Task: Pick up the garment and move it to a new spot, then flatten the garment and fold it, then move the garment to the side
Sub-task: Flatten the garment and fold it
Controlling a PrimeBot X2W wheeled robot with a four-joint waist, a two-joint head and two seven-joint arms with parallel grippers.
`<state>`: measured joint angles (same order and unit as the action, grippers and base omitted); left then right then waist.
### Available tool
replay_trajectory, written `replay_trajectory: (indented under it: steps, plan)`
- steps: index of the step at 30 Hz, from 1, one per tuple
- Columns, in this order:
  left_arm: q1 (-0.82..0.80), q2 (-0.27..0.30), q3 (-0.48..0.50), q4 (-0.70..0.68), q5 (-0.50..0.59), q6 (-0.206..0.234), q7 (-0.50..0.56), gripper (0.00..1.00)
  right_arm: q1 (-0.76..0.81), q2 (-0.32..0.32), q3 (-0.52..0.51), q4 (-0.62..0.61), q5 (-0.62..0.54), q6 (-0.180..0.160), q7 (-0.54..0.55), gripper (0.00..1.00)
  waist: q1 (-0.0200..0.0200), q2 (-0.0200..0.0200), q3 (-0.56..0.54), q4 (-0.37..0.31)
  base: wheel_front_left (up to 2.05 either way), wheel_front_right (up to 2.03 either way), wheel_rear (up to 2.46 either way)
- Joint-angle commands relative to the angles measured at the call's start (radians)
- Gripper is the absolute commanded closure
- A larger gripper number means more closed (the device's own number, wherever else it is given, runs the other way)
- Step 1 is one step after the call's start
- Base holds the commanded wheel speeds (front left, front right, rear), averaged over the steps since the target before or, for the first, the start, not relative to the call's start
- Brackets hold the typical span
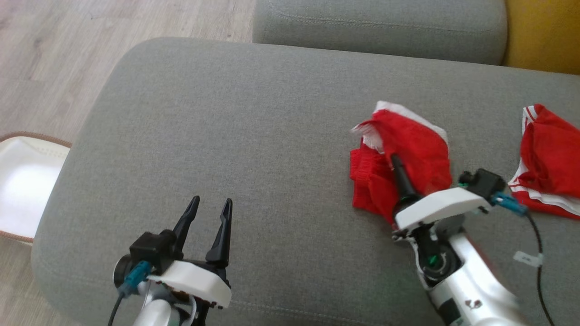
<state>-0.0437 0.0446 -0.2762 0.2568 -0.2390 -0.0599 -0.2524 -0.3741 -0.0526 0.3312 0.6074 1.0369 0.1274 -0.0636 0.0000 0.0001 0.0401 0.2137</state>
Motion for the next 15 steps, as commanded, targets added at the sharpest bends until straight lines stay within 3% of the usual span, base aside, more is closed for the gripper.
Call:
replay_trajectory:
  steps: [1, 2, 3, 15]
  plan:
    - [-0.034, 0.006, 0.03, -0.031, 0.006, 0.006, -0.009, 0.0, -0.018, 0.002, 0.035, -0.032, -0.014, 0.003, 0.002, 0.94, 0.0, -0.0001, 0.002, 0.002, 0.0, 0.0, 0.0]
    - [-0.035, 0.006, 0.03, -0.031, 0.006, 0.006, -0.009, 0.0, -0.018, 0.002, 0.048, -0.029, -0.023, 0.003, 0.004, 0.67, 0.0, -0.0001, 0.003, 0.004, 0.0, 0.0, 0.0]
    - [-0.036, 0.006, 0.03, -0.031, 0.005, 0.006, -0.009, 0.0, -0.018, 0.002, 0.06, -0.023, -0.034, 0.003, 0.005, 0.0, 0.0, -0.0001, 0.004, 0.005, 0.0, 0.0, 0.0]
    - [-0.04, 0.006, 0.035, -0.03, 0.001, 0.007, -0.009, 0.0, -0.006, 0.002, 0.222, 0.033, -0.091, 0.003, 0.063, 0.0, 0.0, -0.0001, 0.009, 0.011, 0.0, 0.0, 0.0]
